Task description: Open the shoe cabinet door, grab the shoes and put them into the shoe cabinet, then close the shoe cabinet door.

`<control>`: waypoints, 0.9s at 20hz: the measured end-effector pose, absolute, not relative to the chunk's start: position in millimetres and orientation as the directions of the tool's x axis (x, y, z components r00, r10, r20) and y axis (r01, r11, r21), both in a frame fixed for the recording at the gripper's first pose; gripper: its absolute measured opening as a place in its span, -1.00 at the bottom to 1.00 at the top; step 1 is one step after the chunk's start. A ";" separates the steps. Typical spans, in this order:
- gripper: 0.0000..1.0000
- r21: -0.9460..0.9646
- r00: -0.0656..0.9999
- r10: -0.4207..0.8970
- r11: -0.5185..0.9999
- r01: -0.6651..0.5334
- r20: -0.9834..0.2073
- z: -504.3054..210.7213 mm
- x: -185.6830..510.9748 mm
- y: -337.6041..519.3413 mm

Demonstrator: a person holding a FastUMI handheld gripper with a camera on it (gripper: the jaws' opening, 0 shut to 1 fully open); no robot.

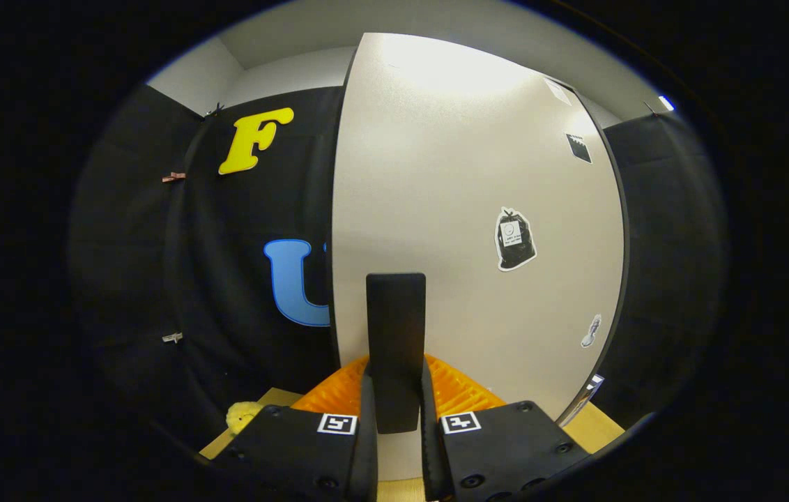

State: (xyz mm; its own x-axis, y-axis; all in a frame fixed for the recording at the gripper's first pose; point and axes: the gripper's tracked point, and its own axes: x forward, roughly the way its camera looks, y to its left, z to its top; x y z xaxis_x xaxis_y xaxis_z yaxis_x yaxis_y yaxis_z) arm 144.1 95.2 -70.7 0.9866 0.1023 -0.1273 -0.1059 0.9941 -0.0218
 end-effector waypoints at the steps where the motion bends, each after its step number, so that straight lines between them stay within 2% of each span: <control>1: -0.42 -0.019 0.985 0.112 0.993 -0.116 -0.129 -69.4 138.6 92.3; 12: -0.42 0.020 0.948 0.288 0.958 -0.288 -0.139 -57.6 59.8 45.9; 18: -0.42 0.026 0.932 0.331 0.943 -0.331 -0.149 -52.0 28.8 11.5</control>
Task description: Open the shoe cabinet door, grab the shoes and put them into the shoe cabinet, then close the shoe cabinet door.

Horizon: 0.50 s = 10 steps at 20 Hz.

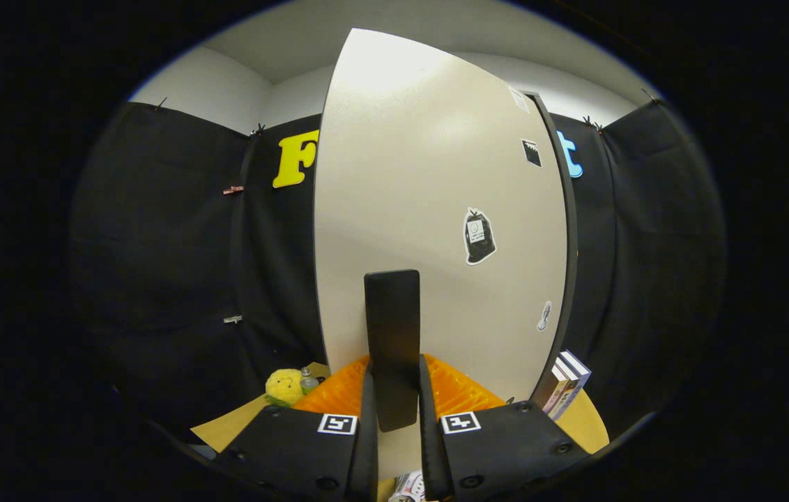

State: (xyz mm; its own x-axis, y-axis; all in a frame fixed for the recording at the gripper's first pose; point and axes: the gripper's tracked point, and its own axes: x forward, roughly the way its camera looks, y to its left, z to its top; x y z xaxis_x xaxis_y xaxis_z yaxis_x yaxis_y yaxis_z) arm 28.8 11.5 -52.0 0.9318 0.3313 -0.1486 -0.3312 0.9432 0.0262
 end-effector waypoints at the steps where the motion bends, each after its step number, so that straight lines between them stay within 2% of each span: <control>1: -0.42 0.025 0.931 0.333 0.943 -0.333 -0.152 -51.3 25.0 6.3; 10: -0.43 0.053 0.943 0.286 0.958 -0.281 -0.169 -46.2 0.6 -43.7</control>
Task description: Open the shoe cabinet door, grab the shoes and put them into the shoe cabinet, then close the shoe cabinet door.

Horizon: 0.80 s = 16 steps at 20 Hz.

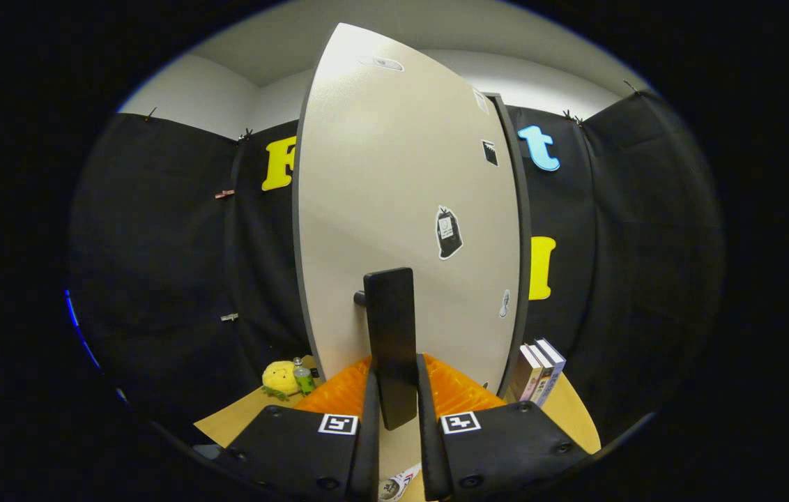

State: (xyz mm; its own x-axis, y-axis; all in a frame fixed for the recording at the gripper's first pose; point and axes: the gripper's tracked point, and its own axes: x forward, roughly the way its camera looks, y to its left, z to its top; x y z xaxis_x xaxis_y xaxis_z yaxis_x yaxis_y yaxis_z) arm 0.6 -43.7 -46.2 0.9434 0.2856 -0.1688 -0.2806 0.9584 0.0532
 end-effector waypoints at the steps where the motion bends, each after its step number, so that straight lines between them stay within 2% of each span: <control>1: -0.43 0.057 0.946 0.277 0.961 -0.271 -0.170 -46.0 -1.9 -49.5; 16: -0.45 0.056 0.987 0.059 0.997 -0.051 -0.151 -32.6 -44.4 -142.6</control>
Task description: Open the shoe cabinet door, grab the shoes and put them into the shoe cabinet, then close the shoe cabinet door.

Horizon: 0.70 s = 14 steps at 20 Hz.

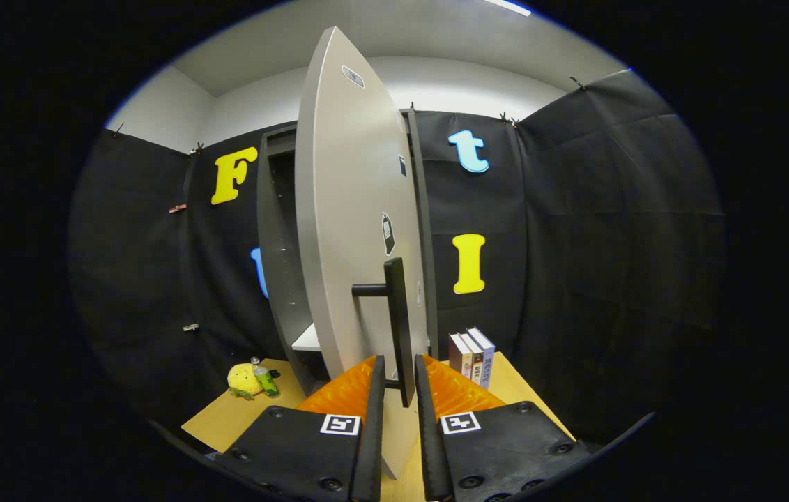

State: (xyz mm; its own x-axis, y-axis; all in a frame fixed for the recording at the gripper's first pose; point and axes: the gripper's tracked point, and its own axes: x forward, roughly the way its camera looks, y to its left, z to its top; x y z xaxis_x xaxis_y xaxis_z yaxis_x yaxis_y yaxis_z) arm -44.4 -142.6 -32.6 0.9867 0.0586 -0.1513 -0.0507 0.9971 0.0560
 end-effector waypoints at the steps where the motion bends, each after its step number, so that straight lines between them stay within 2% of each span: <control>1: -0.45 0.044 0.989 0.034 0.999 -0.028 -0.143 -29.3 -47.5 -146.9; 3: -0.55 0.021 0.992 -0.039 0.999 0.042 -0.124 -24.3 -49.3 -170.5; 4: -0.57 0.030 0.994 -0.030 0.999 0.033 -0.107 -17.8 -56.4 -174.1; 9: -0.54 0.001 0.992 -0.101 0.995 0.101 -0.081 -12.5 -69.8 -201.6; 14: -0.54 0.013 0.990 -0.096 0.995 0.098 -0.106 -26.6 -67.6 -185.2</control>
